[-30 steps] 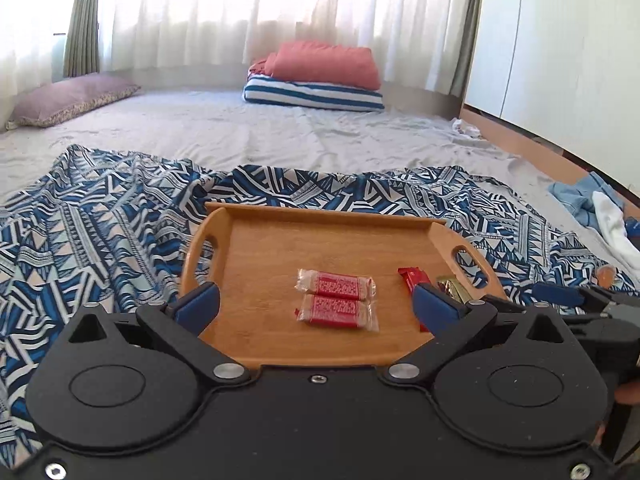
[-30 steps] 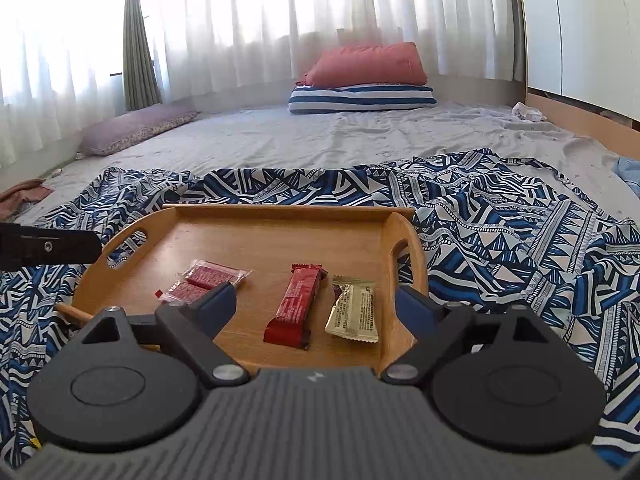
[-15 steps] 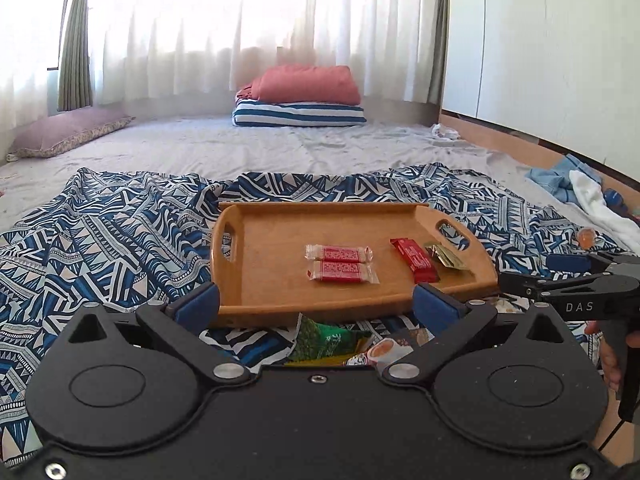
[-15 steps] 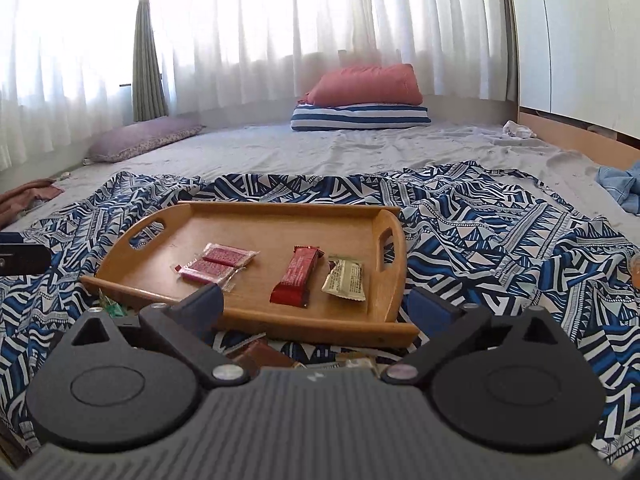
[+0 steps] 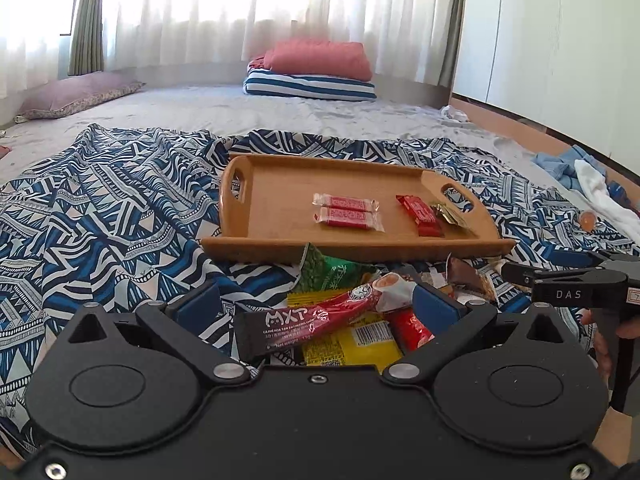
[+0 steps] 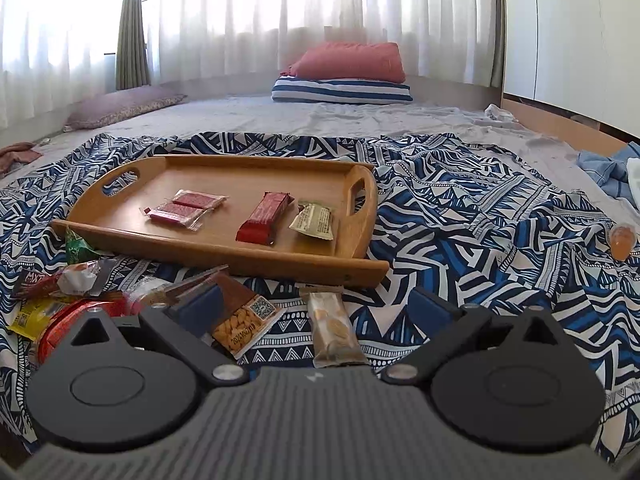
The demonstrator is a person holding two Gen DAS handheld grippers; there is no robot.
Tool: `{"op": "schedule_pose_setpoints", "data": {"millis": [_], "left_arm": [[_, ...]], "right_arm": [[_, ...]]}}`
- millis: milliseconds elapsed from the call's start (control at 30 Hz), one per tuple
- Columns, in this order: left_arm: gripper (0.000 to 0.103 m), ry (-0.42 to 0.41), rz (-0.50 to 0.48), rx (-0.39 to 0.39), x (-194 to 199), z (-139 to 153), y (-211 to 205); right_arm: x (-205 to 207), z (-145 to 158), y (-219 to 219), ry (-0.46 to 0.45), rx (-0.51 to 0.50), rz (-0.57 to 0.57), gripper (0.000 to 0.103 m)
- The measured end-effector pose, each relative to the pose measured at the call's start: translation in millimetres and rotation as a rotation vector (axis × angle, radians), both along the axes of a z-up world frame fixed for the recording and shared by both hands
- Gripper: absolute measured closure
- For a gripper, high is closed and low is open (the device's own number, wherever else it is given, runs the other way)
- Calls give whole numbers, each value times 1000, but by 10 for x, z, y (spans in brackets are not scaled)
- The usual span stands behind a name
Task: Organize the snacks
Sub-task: 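Move both open tools back over the snack pile, then grasp a yellow chip bag with the left tool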
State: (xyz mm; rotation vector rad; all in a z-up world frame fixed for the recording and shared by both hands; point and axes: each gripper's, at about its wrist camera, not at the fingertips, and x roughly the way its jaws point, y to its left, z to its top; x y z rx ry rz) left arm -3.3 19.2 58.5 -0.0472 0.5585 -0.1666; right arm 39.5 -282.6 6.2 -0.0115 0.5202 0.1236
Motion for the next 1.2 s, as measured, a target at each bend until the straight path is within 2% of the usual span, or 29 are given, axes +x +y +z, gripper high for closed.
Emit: {"op": "schedule_pose_setpoints", "data": {"millis": [167,200,267,333,533,767,1100,1200], "left_arm": [[3,33,7,12,-19,-132,-58],[6,41,3,11,-24,-155,-72],[20,72,-6,4,-26,-216,-100],[24,100,-15,-11,-22,-269,-120],[24,128,-19,-32,12,-358,-205],[23,157,45,-46,213,-438,-264],[23,129,50,5,331,-518,-350],[42,115,43,24,294,-515,-356]], "right_arm": [[21,-93,16,16,-4,-9,0],[25,-107,17,19,-2,-9,0],[33,-133,19,24,0,-12,0],[49,-162,19,29,-1,-15,0],[74,-237,44,45,-4,-16,0],[130,-278,43,52,27,-23,0],[230,-335,2,77,62,-10,0],[230,-342,-2,77,63,-6,0]]}}
